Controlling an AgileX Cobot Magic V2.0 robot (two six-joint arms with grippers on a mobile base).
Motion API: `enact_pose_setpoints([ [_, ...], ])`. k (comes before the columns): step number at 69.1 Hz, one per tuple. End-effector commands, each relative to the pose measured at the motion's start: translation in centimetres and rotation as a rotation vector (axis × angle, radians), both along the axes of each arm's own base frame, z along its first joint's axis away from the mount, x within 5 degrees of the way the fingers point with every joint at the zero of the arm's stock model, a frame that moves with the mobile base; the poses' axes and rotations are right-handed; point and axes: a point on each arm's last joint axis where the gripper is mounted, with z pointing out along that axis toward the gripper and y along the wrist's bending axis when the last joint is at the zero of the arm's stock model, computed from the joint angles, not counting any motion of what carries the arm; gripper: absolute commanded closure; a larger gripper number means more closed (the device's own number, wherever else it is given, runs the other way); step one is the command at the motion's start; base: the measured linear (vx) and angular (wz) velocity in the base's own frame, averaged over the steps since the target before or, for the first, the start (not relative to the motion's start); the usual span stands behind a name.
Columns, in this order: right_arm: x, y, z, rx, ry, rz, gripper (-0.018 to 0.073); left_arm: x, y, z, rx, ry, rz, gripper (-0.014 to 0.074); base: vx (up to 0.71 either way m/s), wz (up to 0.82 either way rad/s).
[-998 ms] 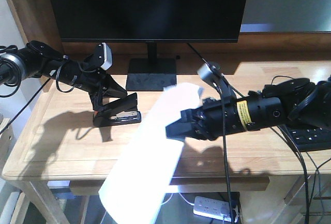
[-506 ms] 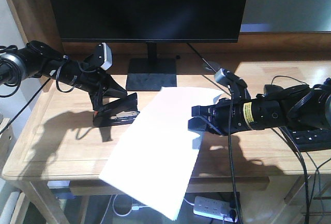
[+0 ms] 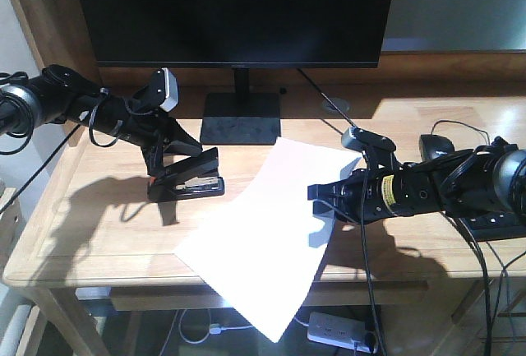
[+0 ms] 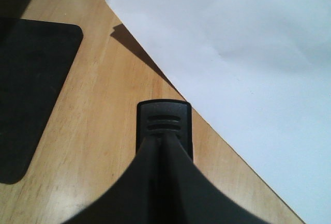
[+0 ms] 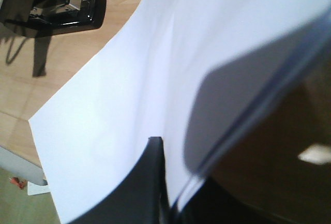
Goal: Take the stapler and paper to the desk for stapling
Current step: 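Lower the paper stack flat beside the stapler with the right gripper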
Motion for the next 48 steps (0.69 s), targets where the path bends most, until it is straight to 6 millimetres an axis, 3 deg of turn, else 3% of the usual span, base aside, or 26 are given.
enact_pose_setpoints([
  [1, 0.2, 0.5, 2.4, -0.037, -0.124, 0.099, 0.0562, -0.1, -0.5, 4.3, -0.071, -0.073, 0.011, 0.0603, 0.0, 0.0],
  [25, -0.5, 1.0, 5.9, -0.063, -0.268, 0.154, 0.0562, -0.1, -0.5, 4.3, -0.071, -0.073, 0.011, 0.0603, 0.0, 0.0],
  [34, -0.4, 0.9, 6.4, -0.073, -0.288, 0.139, 0.0562, -0.1, -0.5, 4.3, -0.071, -0.073, 0.011, 0.0603, 0.0, 0.0],
  [48, 0.1, 3.7, 6.3, -0.115, -0.334, 0.181, 0.0562, -0.1, -0.5, 4.3, -0.071, -0.073, 0.011, 0.0603, 0.0, 0.0],
])
